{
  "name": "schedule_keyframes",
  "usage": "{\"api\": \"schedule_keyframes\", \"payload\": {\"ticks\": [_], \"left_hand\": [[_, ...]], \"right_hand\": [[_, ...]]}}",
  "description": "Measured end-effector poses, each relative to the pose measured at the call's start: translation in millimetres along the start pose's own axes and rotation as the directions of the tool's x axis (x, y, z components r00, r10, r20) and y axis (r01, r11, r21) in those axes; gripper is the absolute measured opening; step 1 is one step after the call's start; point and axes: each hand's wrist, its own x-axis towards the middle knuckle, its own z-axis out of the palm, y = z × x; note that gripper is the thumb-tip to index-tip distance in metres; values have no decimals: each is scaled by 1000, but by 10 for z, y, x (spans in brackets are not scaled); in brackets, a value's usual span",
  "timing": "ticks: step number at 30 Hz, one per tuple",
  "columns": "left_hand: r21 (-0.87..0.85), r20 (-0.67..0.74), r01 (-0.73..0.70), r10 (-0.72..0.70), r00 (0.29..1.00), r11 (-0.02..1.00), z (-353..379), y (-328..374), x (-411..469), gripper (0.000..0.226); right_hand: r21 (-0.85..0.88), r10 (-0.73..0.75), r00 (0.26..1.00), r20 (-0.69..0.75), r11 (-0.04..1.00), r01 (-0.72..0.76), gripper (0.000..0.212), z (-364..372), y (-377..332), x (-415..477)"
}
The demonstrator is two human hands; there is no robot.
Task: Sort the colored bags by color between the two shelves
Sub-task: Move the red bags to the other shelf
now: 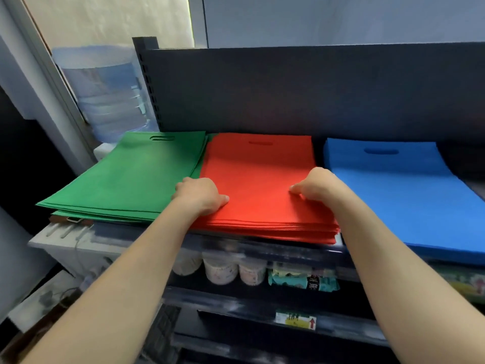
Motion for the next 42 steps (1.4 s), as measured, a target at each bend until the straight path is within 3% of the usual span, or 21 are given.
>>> {"api": "schedule_keyframes", "payload": {"ticks": [2,5,11,15,17,21,25,27,30,32,34,38,42], "left_hand": [[15,30,-87,87,996,996,-54,-49,46,57],[3,86,-177,176,981,984,-154,-111,99,53],[-11,100,-268,268,958,963,-131,-194,125,68],[-69,99,-247,253,962,967,-139,-216,108,70],[-114,45,-240,246,968,964,-136,-221,130,61],[-205,34,-234,246,969,951,-153,-152,94,57],[-397,114,-169,231,966,902,-292,-72,21,54],[-523,163,-112,228,960,845,-331,-59,36,50],[-814,396,186,291,871,551,-297,-16,107,28],[-851,410,251,284,867,462,-242,8,121,10],[-847,337,171,259,905,504,-195,42,129,5],[-822,10,-142,264,965,551,-286,160,50,24],[-713,-396,-417,167,903,563,-523,165,57,41]], "right_hand": [[47,29,999,14,998,-29,31,-58,-84,-80],[184,82,996,41,979,-89,19,-100,-145,-153],[324,155,988,-24,936,-139,16,-28,-166,-178],[378,155,973,-169,922,-81,40,-28,-156,-125],[409,135,969,-209,912,-39,42,-70,-144,-99],[627,156,980,-119,778,-48,27,-275,-56,-98],[706,221,975,16,688,-167,32,-455,69,-167],[701,233,971,57,683,-205,27,-472,141,-195],[660,220,973,71,721,-211,35,-458,250,-220],[598,195,980,42,781,-180,35,-463,259,-244],[541,148,989,0,832,-124,34,-474,224,-269],[461,11,987,-158,885,64,36,-516,107,-291],[510,-95,921,-378,809,292,44,-631,-25,-325]]}}
